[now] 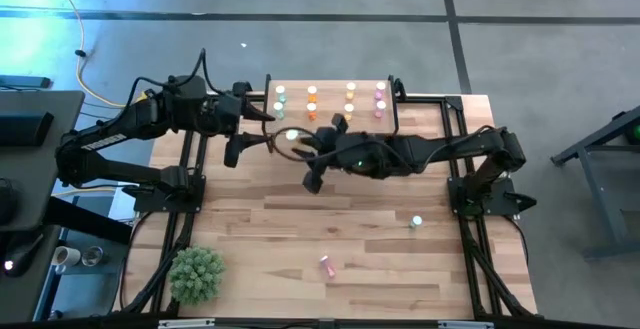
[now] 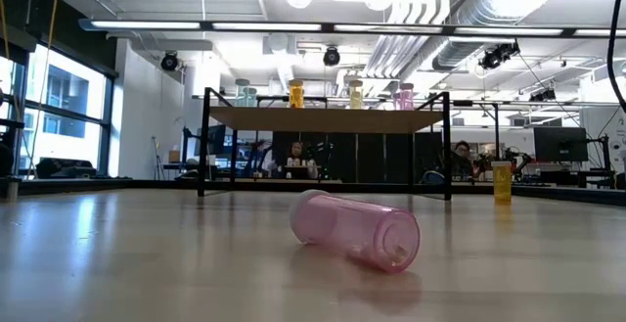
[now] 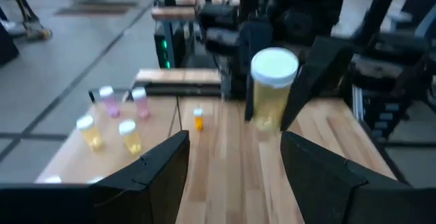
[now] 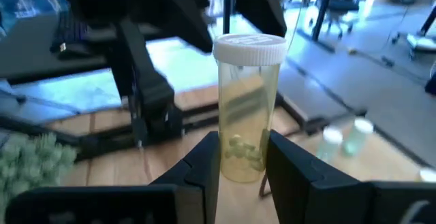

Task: Pick and place medicine bottles onto shelf by color
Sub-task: Put the yellow pill bottle on the shelf aligned with the other yellow pill bottles

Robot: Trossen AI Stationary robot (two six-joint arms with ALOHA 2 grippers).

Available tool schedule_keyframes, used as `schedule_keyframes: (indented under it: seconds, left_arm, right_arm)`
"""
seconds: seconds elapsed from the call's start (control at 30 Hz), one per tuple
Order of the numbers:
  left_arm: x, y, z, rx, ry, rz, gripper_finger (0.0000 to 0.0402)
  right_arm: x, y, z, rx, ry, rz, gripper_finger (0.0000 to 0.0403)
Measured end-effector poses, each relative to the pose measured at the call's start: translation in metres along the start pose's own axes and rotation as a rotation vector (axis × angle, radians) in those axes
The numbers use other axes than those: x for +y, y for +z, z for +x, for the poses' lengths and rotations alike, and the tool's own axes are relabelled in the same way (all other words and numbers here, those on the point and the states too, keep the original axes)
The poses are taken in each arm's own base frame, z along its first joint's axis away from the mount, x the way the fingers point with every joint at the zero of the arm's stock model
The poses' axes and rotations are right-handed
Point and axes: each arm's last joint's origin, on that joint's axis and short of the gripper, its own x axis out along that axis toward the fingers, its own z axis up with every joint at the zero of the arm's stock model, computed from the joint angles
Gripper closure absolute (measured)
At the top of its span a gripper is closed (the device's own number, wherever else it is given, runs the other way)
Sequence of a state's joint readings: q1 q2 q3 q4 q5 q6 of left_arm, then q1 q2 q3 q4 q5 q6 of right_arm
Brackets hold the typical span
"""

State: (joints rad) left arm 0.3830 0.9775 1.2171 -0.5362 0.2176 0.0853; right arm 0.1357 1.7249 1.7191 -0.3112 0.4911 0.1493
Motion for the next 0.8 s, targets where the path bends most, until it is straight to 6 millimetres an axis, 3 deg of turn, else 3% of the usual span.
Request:
schedule_keyframes:
  seconds: [0.3, 0.57, 0.8]
  left_arm:
    - [0.004, 0.012, 0.014, -0.119, 0.013, -0.024, 0.0183]
    - [0.008, 0.020, 0.022, -0.197, 0.029, -0.058, 0.0183]
    - [0.011, 0.023, 0.036, -0.234, 0.029, -0.066, 0.0183]
  right_arm:
    - [-0.019, 0.016, 0.007, -0.116, 0.004, -0.068, 0.0316]
    - [-0.036, 0.029, 0.001, -0.166, -0.023, -0.078, 0.0316]
    - [-0.040, 0.031, 0.002, -0.182, 0.036, -0.075, 0.0316]
